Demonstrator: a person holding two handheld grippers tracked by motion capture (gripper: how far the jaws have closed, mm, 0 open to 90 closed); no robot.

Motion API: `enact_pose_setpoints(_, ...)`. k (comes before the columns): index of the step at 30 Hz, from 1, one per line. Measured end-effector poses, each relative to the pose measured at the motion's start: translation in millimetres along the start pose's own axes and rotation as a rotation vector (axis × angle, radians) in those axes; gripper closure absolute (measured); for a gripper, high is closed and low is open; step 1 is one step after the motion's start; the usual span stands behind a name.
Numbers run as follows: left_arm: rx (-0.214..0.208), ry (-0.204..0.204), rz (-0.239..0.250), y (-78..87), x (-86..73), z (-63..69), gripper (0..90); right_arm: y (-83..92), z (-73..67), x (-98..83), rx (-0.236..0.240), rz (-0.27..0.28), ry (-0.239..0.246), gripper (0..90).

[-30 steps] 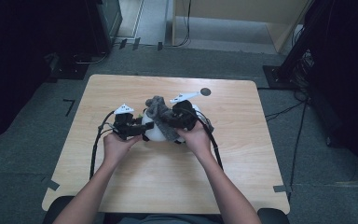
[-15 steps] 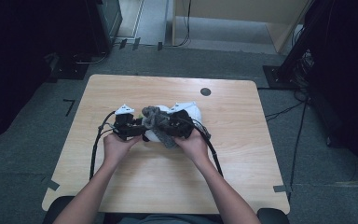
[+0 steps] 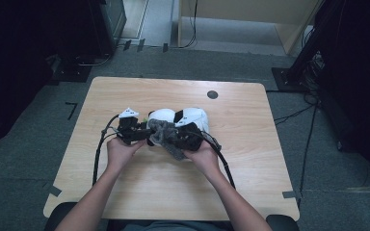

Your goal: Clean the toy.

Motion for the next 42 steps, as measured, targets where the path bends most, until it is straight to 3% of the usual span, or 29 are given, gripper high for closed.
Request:
enact_pose_setpoints(10,0.005,-0.012,0.000,-1.0,0.6,1.4,49.6,2.2,7.6,-21.9,-0.003,-0.049,-0.001,78.7)
enact_pose_setpoints(25,-0.003,-0.019,-0.002,-2.2,1.1,2.7,55.0,19.9,24.5,-44.2,-0.021,-0.116,-0.015,78.2)
enact_pose_setpoints(30,-0.002,-0.025,0.001,-2.2,1.3,2.7,57.0,28.8,26.7,-45.0,-0.025,-0.113,-0.005,78.0)
enact_pose_setpoints(37,-0.009,-0.039,0.000,-2.3,1.3,3.6,65.6,41.5,36.4,-46.2,-0.042,-0.107,-0.024,77.9)
enact_pose_setpoints(42,0.001,-0.051,-0.006,-2.7,2.2,3.6,66.7,50.4,44.0,-50.0,-0.052,-0.108,-0.036,77.7)
Point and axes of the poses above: each handheld gripper's, and its own axes: y roughly backward along the jaws, x roughly out of its top, z roughly to its right, the point moved 7 cm from there along -y, roughly forward along the jaws, and after that the axes turned 14 degrees about -y, right-handed, at the moved point
